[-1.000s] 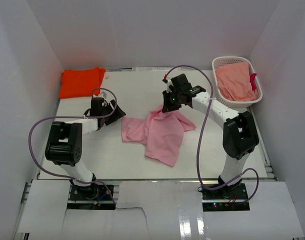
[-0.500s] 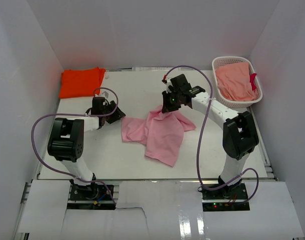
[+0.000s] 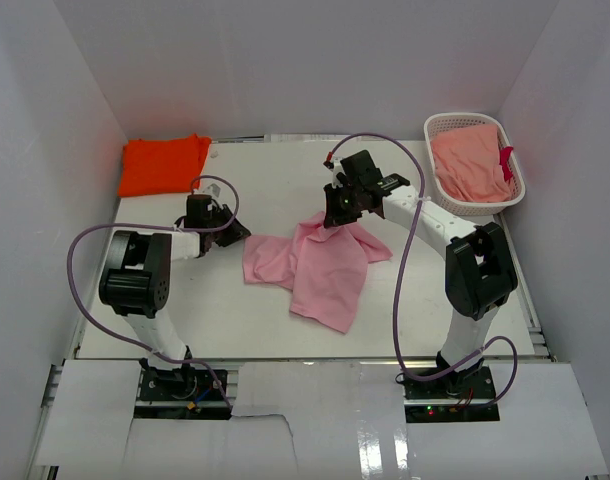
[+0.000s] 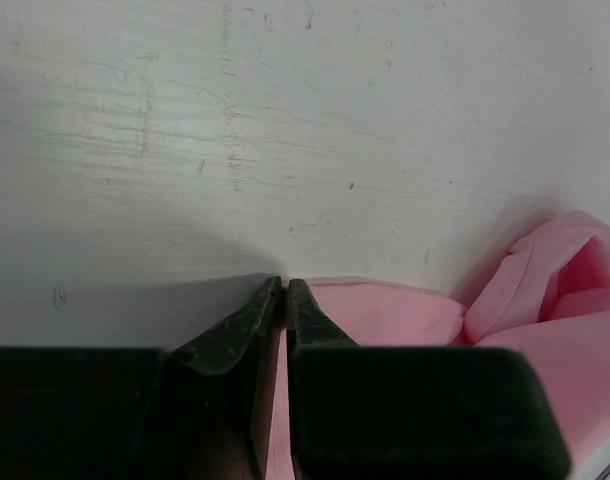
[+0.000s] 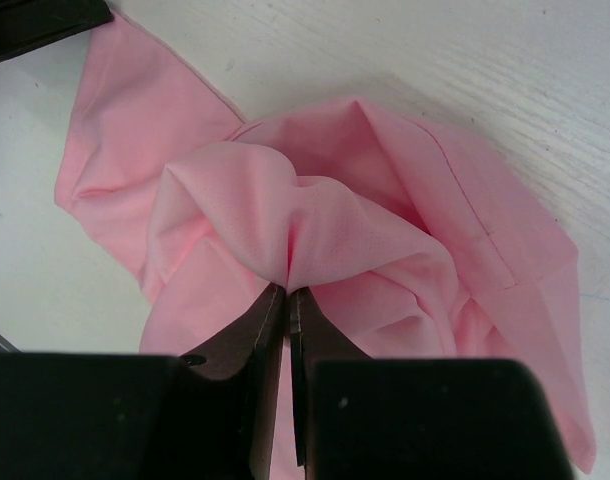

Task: Fold and stack the t-shirts
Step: Flatten out the tshirt

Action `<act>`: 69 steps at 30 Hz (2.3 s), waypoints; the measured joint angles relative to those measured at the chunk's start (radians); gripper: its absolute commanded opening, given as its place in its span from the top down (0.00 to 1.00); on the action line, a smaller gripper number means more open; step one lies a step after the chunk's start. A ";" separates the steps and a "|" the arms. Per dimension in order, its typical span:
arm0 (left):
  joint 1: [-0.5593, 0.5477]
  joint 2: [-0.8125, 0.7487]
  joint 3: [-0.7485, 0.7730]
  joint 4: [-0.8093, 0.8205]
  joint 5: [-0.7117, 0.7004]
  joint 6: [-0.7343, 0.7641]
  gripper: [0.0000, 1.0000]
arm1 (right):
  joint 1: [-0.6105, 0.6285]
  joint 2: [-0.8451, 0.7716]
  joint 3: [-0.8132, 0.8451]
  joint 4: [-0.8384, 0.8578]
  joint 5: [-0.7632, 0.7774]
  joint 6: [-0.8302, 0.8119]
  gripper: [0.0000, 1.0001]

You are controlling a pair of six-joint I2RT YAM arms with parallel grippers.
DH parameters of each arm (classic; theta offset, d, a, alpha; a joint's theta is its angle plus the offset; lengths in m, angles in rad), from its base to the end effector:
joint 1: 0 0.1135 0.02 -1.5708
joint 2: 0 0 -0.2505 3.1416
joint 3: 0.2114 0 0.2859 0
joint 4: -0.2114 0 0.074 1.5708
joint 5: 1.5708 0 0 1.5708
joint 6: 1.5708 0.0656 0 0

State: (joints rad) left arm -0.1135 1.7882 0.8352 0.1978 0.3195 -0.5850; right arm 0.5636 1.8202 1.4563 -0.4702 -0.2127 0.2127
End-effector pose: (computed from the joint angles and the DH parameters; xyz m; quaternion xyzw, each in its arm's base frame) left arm 0.3793 -0.0640 0.0716 -0.1503 0.8960 -0.2712 0.3179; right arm 0.3791 0.2560 0.2105 -0.1996 0.9067 0.2272 0.2939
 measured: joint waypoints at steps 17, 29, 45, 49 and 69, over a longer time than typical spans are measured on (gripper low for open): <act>0.000 -0.031 0.012 -0.032 0.022 -0.010 1.00 | 0.001 -0.002 -0.021 0.003 0.001 0.000 0.89; -0.005 -0.182 0.269 -0.117 0.033 -0.013 1.00 | 0.002 -0.087 -0.190 0.033 0.009 0.019 0.31; -0.008 -0.095 0.952 -0.380 0.166 0.031 1.00 | 0.037 -0.433 -0.285 0.121 0.137 -0.041 0.16; -0.008 -0.014 1.218 -0.436 0.221 0.020 1.00 | 0.036 -0.415 -0.273 0.130 0.119 -0.046 0.16; -0.006 -0.267 1.186 -0.530 0.432 -0.081 1.00 | 0.036 -0.527 -0.303 0.404 -0.091 -0.153 0.04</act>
State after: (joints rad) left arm -0.1200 1.5208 2.0216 -0.3325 0.7517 -0.6662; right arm 0.5999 1.2934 1.1530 -0.0662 -0.3035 0.0593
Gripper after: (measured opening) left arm 0.021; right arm 0.950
